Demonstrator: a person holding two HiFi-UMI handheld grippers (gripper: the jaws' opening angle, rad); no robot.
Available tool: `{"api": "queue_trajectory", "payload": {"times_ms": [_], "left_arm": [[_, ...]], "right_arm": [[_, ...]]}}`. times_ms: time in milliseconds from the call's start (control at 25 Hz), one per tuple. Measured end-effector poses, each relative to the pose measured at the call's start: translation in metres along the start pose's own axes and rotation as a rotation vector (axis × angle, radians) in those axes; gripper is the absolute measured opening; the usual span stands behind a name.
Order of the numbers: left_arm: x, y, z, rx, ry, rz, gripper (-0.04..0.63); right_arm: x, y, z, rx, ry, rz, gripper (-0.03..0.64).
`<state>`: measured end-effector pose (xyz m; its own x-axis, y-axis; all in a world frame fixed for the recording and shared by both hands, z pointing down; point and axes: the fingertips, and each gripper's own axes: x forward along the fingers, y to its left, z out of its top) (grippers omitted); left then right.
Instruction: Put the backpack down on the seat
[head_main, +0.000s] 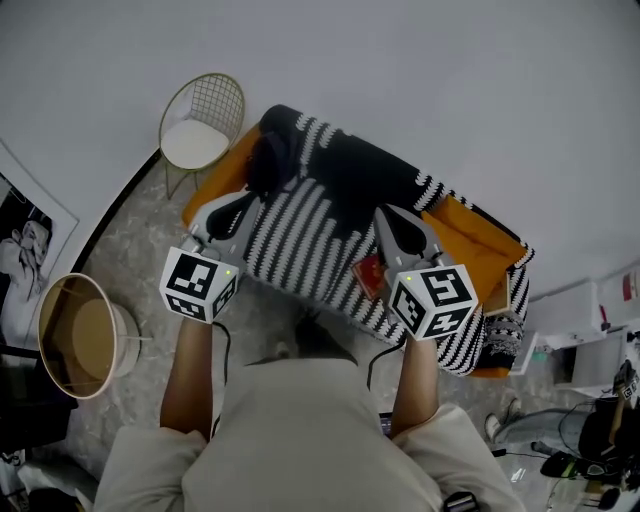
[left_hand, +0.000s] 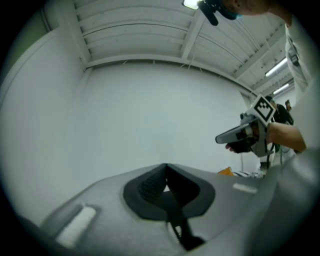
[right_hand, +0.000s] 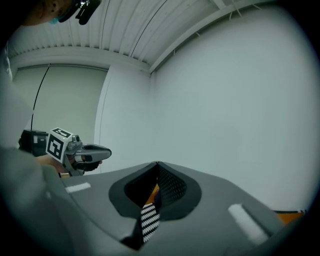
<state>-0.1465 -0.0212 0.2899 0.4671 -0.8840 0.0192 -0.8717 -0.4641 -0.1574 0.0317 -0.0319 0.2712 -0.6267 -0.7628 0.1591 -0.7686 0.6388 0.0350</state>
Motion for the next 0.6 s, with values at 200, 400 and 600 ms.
{"api": "queue_trajectory", "payload": {"times_ms": [200,400,600], "left_arm": [[-0.016,-0.004,0.010,0.021,-0.027,0.030,0.005],[-0.022,-0.016,0.023,0.031,-0.055,0.036,0.005],[-0.030,-0.028,0.032,0.057,-0.048,0.040,0.005]], "right_arm": [[-0.010,0.012,0.008,-0.028,-0.035,-0.002,0.006],[-0.024,0.021,0.017,-0.067,-0.078,-0.005,0.006],[-0.033,0.026,0.018,-0.082,-0.067,0.001,0.006]]}}
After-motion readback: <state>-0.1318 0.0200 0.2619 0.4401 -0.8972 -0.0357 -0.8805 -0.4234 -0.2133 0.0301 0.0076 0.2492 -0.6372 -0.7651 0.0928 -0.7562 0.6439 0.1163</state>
